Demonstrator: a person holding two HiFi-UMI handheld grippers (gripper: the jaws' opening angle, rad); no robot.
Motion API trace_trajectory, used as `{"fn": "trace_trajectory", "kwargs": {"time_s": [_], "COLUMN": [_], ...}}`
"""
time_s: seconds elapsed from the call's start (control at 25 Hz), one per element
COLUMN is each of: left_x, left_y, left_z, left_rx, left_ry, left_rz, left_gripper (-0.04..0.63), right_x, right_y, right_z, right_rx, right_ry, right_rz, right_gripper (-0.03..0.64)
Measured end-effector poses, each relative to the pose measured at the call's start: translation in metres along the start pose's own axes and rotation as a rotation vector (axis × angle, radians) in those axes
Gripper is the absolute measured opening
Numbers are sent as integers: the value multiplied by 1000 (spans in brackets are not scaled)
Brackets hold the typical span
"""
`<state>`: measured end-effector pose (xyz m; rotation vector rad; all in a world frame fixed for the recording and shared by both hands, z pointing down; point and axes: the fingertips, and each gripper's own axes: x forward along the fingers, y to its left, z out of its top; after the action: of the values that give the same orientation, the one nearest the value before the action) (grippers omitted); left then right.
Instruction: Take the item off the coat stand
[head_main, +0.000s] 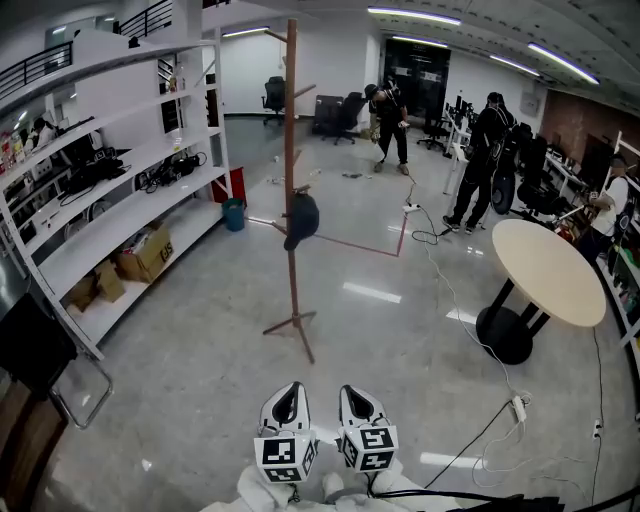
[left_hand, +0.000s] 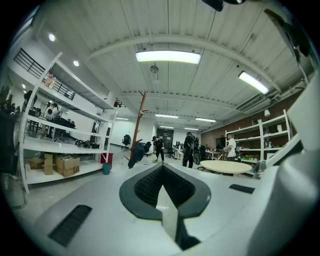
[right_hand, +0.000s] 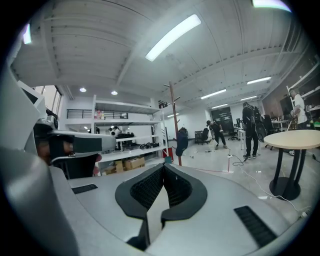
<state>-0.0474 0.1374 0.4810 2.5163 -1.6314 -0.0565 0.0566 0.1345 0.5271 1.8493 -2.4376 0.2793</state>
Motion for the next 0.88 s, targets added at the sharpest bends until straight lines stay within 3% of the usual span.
{"fn": "trace_trajectory", "kwargs": {"time_s": [0.88], "left_x": [83], "left_y": [2], "left_z": [-1], "left_rx": [-9], "left_ry": [18], "left_rz": [22], "left_gripper": [-14], "right_x": [69], "right_y": [-46], "right_z": [14], "right_rx": [-3], "right_ry": [15], "right_rz": [41], "right_gripper": [9]}}
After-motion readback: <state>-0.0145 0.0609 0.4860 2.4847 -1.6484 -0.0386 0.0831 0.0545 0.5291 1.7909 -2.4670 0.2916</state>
